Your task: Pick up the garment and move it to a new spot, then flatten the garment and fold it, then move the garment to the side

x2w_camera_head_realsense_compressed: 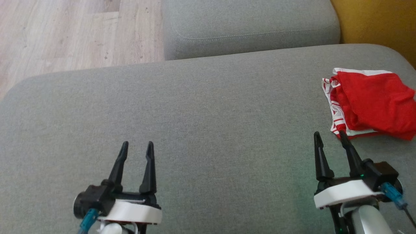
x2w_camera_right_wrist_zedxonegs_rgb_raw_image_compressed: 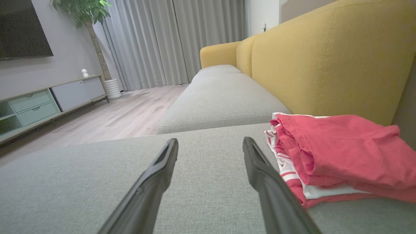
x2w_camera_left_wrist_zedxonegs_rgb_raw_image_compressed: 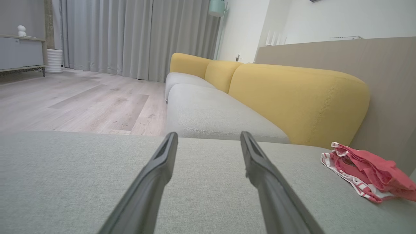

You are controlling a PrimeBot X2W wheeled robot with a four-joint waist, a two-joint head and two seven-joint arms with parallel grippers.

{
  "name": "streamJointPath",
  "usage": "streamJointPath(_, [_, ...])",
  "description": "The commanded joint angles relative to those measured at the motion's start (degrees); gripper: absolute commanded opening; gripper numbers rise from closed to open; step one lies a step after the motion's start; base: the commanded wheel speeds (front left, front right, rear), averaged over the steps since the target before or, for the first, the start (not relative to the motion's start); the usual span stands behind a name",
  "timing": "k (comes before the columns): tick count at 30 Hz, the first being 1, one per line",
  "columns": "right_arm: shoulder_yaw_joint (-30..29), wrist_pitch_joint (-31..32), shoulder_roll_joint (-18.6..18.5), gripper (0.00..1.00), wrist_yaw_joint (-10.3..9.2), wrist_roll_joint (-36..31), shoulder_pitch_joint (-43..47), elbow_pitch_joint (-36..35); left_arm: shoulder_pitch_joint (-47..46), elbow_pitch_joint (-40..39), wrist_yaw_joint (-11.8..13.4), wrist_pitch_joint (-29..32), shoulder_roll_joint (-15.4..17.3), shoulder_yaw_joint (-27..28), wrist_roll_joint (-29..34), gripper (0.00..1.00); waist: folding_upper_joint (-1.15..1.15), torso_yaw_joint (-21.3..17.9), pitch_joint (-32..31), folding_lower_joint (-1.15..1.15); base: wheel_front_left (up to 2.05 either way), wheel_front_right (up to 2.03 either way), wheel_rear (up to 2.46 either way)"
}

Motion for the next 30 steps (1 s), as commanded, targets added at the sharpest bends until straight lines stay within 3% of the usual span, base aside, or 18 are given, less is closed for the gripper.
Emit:
streamJointPath(1, [1.5,-0.8,-0.1,1.0,-0.04,0.3,-1.1,-2.5,-0.9,-1.5,0.5,-0.5,0.1,2.6,0.1,1.0,0.0,-0.1,-0.1,0.0,0.0,0.0,0.0])
streamJointPath(12, [1.9,-0.8,0.0,1.0,-0.04,0.3,-0.6,-3.7,-0.2,-2.4,1.9,-0.5,0.1,3.7,-0.9,1.0,0.0,0.3,-0.3,0.0,0.0,0.0,0.0])
streamJointPath(30, [2.5,-0.8,0.0,1.0,-0.04,0.9,-0.5,-3.3,-0.4,1.3,1.3,-0.5,0.1,3.2,-4.2,1.0,0.0,0.5,-0.7,0.0,0.0,0.0,0.0])
